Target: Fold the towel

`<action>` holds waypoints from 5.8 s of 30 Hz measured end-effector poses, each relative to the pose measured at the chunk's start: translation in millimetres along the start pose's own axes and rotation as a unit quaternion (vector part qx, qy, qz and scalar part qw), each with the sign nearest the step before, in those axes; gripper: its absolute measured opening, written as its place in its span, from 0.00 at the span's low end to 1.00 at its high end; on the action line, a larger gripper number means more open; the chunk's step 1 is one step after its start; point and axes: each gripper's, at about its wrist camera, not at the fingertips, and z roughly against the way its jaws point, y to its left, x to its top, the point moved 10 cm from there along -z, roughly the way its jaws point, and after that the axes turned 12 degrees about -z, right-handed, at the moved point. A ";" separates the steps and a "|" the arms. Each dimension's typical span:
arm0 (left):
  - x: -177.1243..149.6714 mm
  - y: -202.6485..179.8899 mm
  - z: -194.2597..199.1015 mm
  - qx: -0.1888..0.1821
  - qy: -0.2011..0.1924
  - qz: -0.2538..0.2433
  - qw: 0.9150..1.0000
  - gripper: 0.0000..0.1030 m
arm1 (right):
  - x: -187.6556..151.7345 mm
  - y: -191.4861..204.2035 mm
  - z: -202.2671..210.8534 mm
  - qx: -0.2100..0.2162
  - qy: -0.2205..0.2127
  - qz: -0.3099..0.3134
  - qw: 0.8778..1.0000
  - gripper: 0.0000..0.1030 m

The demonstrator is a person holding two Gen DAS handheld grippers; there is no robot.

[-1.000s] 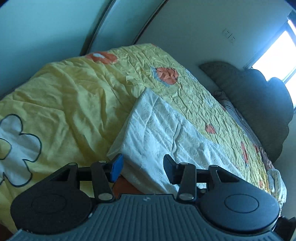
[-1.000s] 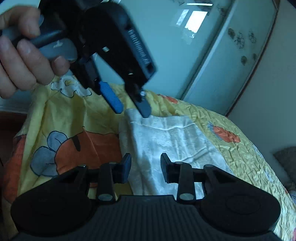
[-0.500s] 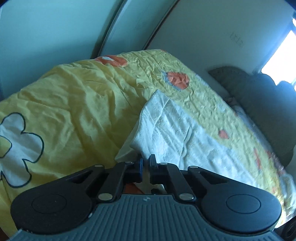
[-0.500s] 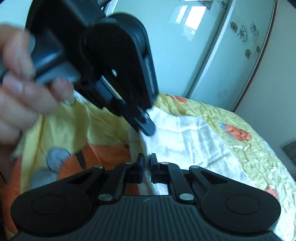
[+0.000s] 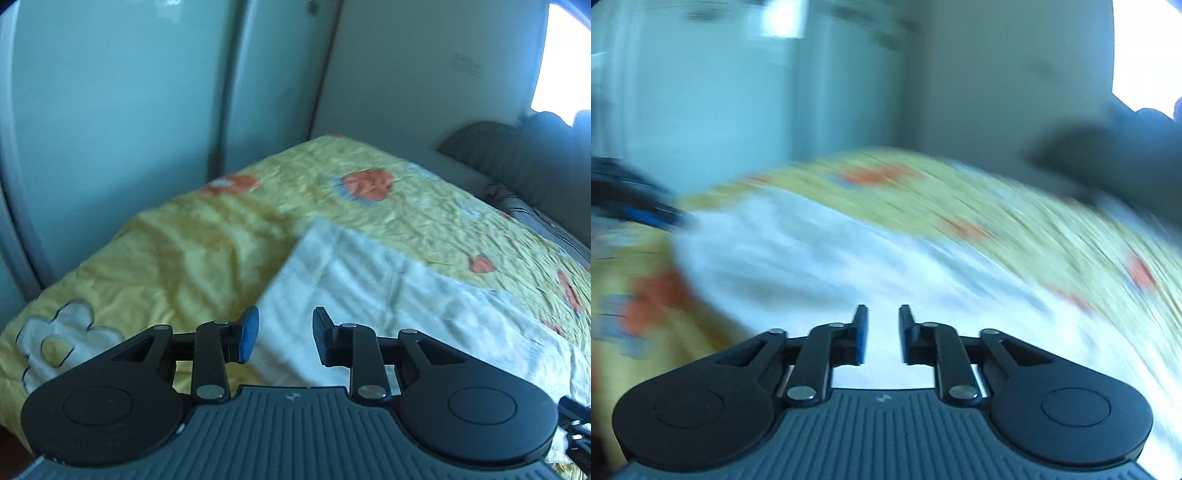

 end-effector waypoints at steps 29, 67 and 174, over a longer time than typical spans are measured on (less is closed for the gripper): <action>-25.6 -247.2 -19.9 -0.185 0.004 -0.121 0.975 0.58 | -12.9 -128.6 -16.6 -0.118 -0.014 -0.146 0.982 1.00; -15.9 -233.8 -18.2 -0.158 -0.007 -0.125 0.979 0.60 | -12.6 -128.0 -17.1 -0.118 -0.014 -0.147 0.982 1.00; 12.6 -374.5 -48.0 -0.396 0.066 -0.091 0.912 0.04 | 3.4 -61.0 63.5 -0.069 -0.125 0.111 0.983 0.16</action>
